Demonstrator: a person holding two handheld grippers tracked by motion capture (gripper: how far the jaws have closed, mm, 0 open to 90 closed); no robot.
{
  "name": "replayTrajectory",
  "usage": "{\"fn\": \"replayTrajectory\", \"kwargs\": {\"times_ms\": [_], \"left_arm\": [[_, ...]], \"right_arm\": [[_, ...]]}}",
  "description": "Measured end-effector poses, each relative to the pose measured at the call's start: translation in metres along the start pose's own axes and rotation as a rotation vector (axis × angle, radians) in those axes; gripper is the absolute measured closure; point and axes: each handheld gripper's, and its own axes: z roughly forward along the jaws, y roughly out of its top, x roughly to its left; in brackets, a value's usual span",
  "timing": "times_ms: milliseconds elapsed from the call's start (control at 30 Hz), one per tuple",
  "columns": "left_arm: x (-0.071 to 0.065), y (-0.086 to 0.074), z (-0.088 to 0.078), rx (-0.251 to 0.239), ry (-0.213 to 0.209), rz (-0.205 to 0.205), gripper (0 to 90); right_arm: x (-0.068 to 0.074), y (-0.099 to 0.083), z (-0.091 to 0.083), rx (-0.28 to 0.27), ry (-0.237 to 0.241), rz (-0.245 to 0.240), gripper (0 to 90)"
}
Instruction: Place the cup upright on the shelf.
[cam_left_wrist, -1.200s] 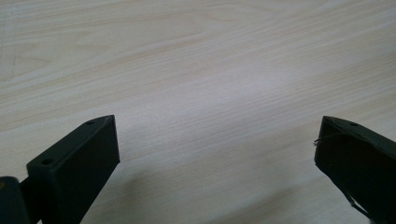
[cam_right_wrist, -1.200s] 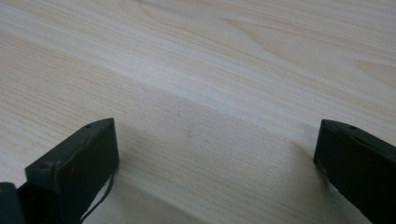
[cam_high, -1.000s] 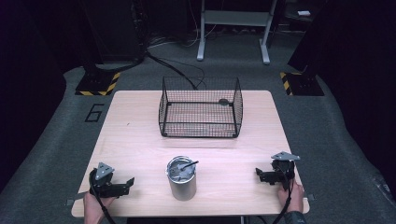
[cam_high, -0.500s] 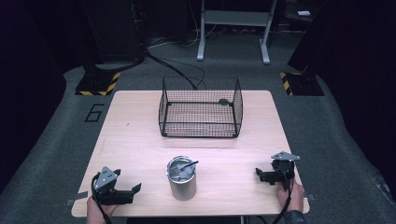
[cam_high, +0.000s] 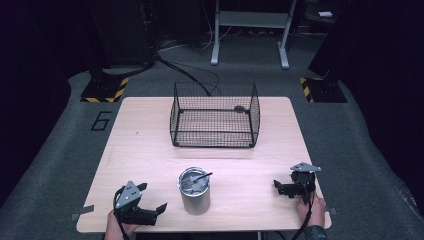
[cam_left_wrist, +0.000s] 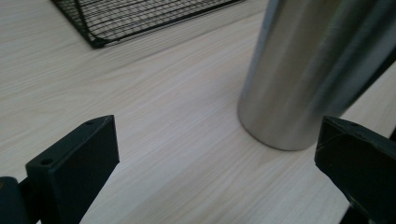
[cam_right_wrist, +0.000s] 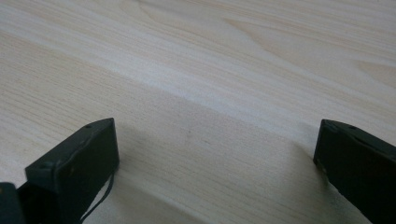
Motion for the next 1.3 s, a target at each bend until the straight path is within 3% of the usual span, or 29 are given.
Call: {"fn": "replayTrajectory", "kwargs": {"times_ms": [267,667,1100,1300], "left_arm": [[-0.016,0.011,0.012,-0.032,-0.047,0.029,0.0],[-0.032,0.026,0.024,-0.065,-0.100,0.028,0.0],[-0.041,0.046,0.029,-0.099,-0.155,0.037,0.0],[-0.045,0.057,0.034,-0.104,-0.169,0.064,0.0]], "right_arm": [[0.000,0.000,0.000,0.000,0.000,-0.001,0.0],[0.000,0.000,0.000,0.000,0.000,-0.001,0.0],[0.000,0.000,0.000,0.000,0.000,-0.001,0.0],[0.000,0.000,0.000,0.000,0.000,-0.001,0.0]]}}
